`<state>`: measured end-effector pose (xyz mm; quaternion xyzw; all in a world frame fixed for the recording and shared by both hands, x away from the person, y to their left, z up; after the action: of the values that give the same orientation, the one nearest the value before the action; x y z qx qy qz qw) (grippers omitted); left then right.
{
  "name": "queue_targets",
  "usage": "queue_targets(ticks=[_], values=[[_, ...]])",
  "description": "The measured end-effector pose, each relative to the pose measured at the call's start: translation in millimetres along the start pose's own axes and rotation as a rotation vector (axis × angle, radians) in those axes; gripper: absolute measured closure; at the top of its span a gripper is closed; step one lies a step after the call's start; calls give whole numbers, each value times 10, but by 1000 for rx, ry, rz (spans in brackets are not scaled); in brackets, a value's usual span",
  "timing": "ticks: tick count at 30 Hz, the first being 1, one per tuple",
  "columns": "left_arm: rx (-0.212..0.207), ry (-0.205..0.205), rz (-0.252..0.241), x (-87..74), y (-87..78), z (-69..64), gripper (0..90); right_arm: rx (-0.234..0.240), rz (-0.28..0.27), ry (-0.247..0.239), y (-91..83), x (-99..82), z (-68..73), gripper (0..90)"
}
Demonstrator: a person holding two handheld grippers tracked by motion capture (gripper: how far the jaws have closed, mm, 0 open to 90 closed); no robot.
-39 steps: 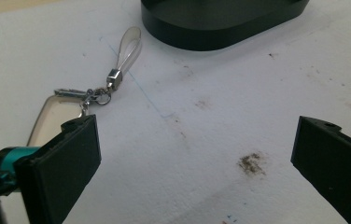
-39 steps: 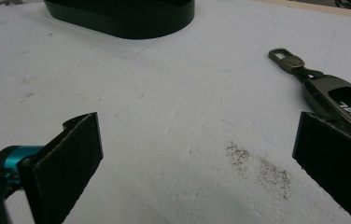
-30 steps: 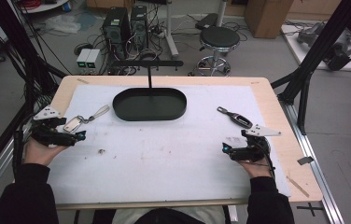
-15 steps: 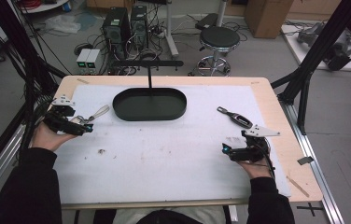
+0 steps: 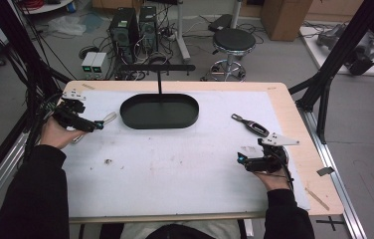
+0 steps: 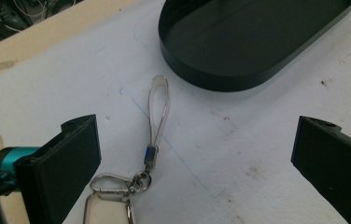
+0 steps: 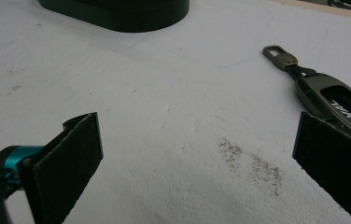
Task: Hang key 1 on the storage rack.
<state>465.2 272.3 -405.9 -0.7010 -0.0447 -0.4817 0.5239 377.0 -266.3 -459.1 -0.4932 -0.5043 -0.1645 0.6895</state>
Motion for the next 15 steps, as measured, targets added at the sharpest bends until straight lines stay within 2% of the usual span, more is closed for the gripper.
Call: queue_targets(ticks=[2,5,8,10,12,15], values=[[-6,2,0,71,0,-10,19,-7,5,-17,3,2,-12,7],[-7,19,25,149,43,0,19,-7,2,-18,-3,6,-19,7],[-15,19,45,210,119,39,19,-9,0,-20,-15,8,-35,8],[-26,14,58,238,178,67,19,-11,2,-19,-19,3,-42,7],[-50,-12,69,259,233,105,19,-13,1,-24,-20,2,-50,8],[-54,-30,98,268,293,175,19,-14,4,-21,-23,-8,-68,7]])
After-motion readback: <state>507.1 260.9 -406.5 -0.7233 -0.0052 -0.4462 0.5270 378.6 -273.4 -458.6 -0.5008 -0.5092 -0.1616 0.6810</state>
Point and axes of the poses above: each handheld gripper's, and its own axes: y roughly forward along the jaws, x roughly out of its top, z roughly to its left, the point moved 7 cm from there along y, roughly forward along the jaws, and after that the axes turned 3 degrees about -x, right-handed, at the moved point
